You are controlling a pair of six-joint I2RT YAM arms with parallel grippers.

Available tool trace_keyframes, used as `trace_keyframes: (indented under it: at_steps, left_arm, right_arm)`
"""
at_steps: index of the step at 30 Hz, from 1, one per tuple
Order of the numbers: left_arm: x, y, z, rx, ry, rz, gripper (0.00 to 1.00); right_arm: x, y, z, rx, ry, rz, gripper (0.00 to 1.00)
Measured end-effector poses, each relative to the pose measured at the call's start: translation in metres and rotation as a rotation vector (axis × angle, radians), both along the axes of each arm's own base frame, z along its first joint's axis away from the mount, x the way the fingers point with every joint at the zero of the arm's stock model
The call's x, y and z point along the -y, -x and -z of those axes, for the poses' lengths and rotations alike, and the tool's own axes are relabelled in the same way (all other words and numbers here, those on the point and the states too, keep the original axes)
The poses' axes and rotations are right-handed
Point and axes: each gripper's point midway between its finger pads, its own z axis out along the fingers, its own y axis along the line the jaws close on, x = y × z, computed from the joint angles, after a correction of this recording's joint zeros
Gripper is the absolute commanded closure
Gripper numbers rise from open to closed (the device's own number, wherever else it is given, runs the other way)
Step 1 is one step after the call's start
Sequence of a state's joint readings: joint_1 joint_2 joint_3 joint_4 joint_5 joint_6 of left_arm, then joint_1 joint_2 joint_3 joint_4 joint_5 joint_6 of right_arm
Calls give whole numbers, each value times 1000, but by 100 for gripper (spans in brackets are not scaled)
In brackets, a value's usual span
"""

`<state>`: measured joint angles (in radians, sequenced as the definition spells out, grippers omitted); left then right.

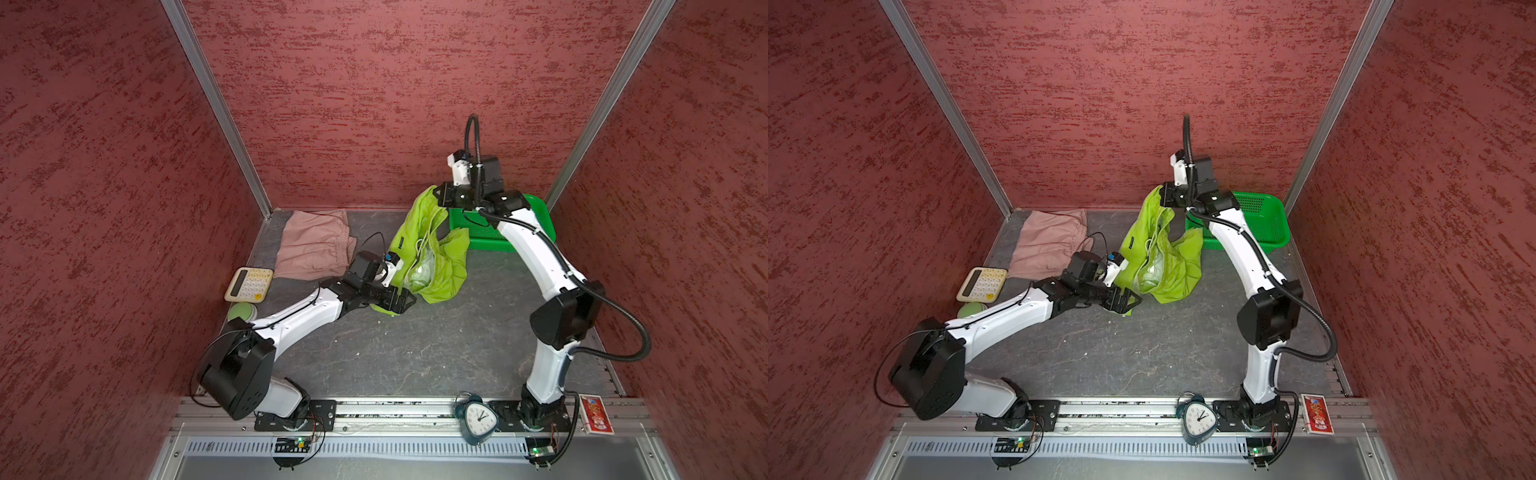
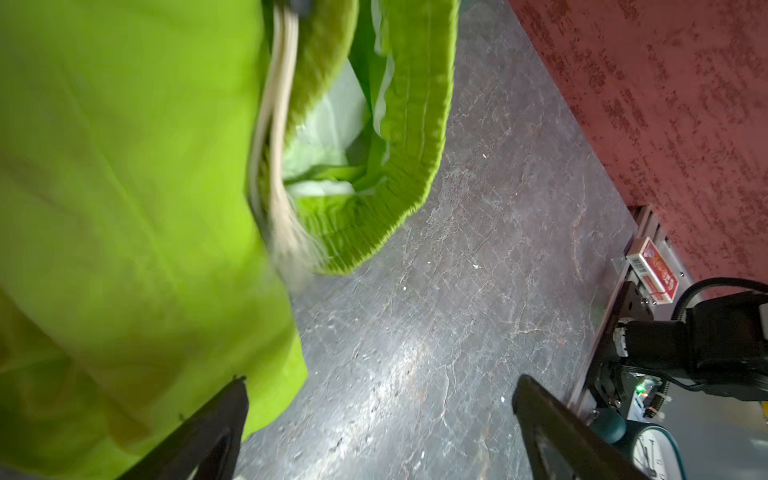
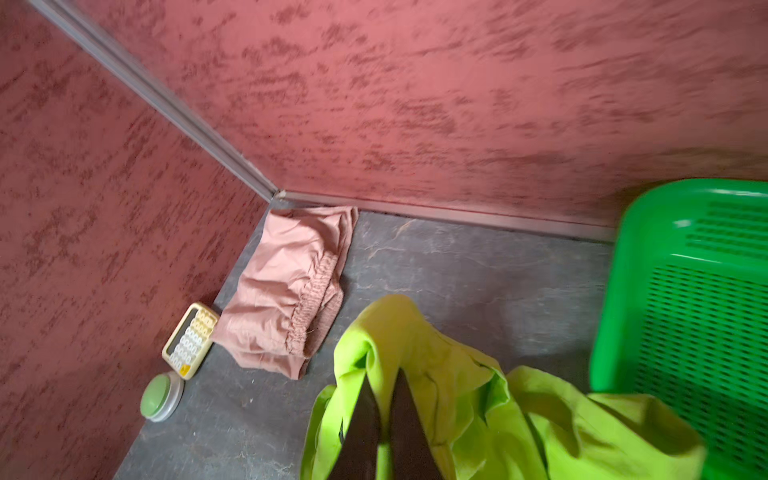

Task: Fold and stack the shorts
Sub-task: 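Grasp the lime-green shorts waistband with the left gripper while the right holds the fabric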

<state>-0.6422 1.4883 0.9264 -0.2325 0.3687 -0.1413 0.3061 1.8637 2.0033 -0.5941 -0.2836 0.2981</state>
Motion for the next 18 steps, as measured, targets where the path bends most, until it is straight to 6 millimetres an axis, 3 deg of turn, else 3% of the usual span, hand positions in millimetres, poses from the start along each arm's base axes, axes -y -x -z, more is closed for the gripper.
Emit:
trace_keyframes:
  at_steps: [3,11,18]
  left_arm:
    - [22,-1,14,33,-30,41,1]
    - [41,-29,37,160,-112,-15,1]
    - [66,-40,41,340,-205,17,1]
  right_arm:
    - [17,7,3,-1,-17,34,100]
    - [18,14,56,-112,-23,34,100]
    - [18,12,53,-100,-51,27,100]
